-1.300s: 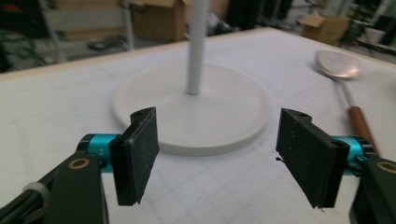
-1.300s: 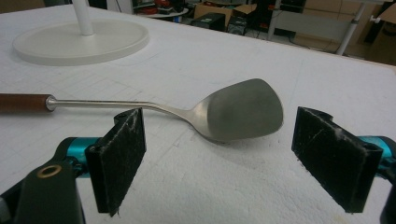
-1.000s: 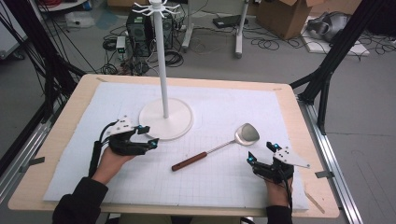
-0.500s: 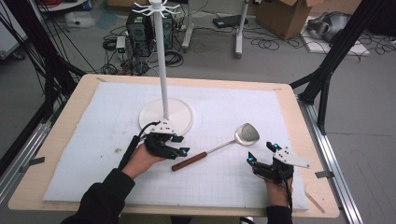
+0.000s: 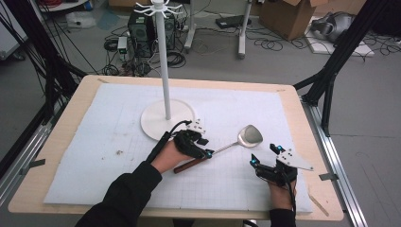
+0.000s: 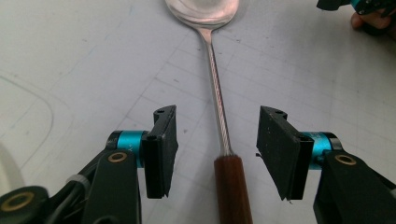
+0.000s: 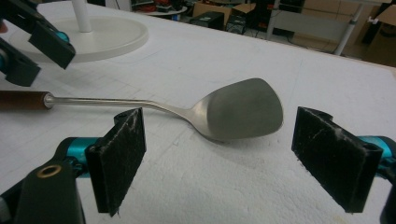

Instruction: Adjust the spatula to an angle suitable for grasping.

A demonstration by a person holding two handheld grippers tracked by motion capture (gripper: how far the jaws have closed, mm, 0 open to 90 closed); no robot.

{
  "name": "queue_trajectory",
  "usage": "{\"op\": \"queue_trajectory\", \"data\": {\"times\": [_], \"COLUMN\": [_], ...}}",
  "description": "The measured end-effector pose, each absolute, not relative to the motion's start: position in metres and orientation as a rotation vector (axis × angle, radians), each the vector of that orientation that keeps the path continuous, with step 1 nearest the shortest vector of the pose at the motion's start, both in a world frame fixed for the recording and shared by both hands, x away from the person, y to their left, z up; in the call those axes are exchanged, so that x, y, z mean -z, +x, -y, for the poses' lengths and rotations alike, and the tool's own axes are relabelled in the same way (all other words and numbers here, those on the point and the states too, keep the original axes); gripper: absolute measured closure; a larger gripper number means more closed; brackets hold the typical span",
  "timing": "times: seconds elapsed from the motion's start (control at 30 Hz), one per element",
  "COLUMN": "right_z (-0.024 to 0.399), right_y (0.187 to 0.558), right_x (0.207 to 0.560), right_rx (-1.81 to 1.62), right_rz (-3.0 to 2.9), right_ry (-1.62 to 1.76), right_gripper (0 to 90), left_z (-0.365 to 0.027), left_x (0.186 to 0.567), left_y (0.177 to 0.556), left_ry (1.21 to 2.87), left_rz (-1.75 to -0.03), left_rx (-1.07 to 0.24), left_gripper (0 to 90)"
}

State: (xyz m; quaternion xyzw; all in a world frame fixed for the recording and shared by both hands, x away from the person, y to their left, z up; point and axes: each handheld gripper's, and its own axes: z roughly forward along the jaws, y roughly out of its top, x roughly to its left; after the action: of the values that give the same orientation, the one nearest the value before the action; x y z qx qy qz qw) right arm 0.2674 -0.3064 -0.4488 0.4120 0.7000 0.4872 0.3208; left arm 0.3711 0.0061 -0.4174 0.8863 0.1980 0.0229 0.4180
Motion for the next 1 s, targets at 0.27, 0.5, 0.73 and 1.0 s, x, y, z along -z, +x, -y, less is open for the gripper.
{"op": "queue_trajectory", "data": {"times": [0.27,0.5,0.73,1.0], "right_z": [0.306,0.305,0.303,0.304], "right_y": [0.267,0.268,0.267,0.267], "right_x": [0.449,0.449,0.449,0.449], "right_rx": [-1.279,-1.267,-1.256,-1.257], "right_rz": [-1.846,-1.848,-1.857,-1.854], "right_ry": [1.080,1.065,1.063,1.061], "right_gripper": [16.4,16.4,16.4,16.4], "left_z": [0.017,0.026,0.035,0.038], "left_x": [0.427,0.432,0.429,0.427], "left_y": [0.379,0.379,0.378,0.379], "left_ry": [2.314,2.353,2.391,2.420], "left_rz": [-0.502,-0.539,-0.569,-0.590], "left_rx": [-0.023,-0.043,-0.083,-0.058], "left_gripper": [53.9,61.2,71.5,83.5]}}
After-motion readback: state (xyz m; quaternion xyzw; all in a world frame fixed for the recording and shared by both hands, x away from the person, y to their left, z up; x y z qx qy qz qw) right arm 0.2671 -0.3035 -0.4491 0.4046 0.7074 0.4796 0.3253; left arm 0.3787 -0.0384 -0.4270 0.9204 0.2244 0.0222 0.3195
